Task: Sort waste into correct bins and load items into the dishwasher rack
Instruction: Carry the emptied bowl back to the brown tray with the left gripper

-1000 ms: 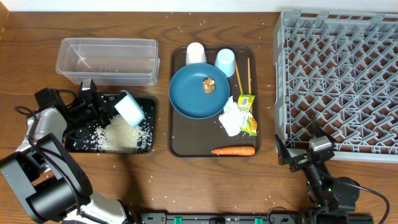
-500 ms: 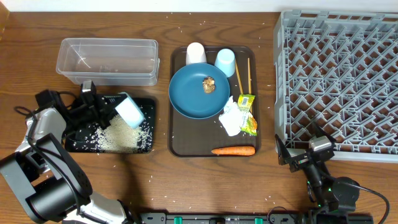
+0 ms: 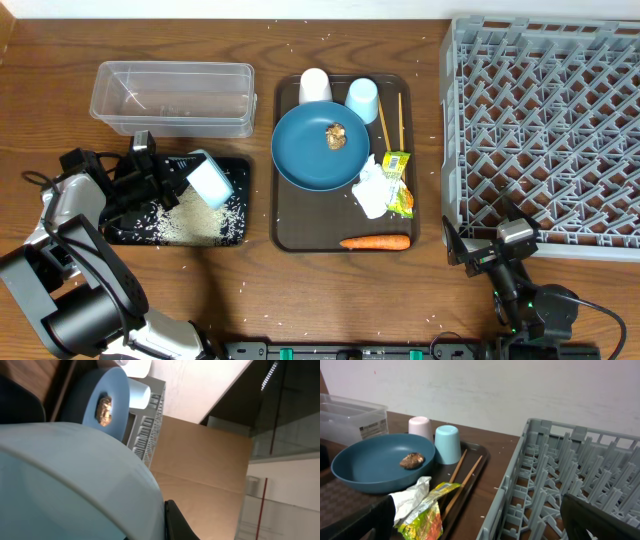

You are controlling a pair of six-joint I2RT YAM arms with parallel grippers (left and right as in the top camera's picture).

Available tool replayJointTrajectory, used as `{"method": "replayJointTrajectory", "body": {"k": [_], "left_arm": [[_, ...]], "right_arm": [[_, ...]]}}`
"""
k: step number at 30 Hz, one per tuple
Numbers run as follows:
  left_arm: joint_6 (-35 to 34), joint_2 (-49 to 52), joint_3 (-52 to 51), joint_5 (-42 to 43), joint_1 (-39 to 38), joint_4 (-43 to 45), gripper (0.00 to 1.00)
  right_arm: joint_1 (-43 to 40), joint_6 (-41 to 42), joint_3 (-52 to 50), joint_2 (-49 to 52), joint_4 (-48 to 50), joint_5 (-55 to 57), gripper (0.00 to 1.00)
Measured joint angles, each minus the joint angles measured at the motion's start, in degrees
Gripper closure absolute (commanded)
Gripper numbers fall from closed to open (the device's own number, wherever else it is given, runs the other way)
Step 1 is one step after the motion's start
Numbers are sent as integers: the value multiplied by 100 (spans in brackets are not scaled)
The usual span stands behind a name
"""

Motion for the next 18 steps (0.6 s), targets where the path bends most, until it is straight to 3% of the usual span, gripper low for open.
{"method": "replayJointTrajectory", "body": {"k": [13,18], "left_arm": [[-9,0,2,-315,2,52,94],[-35,-26,2,-938,0,-321,94]], "right_arm": [[0,0,0,2,0,0,1],[0,0,0,2,0,0,1]]}}
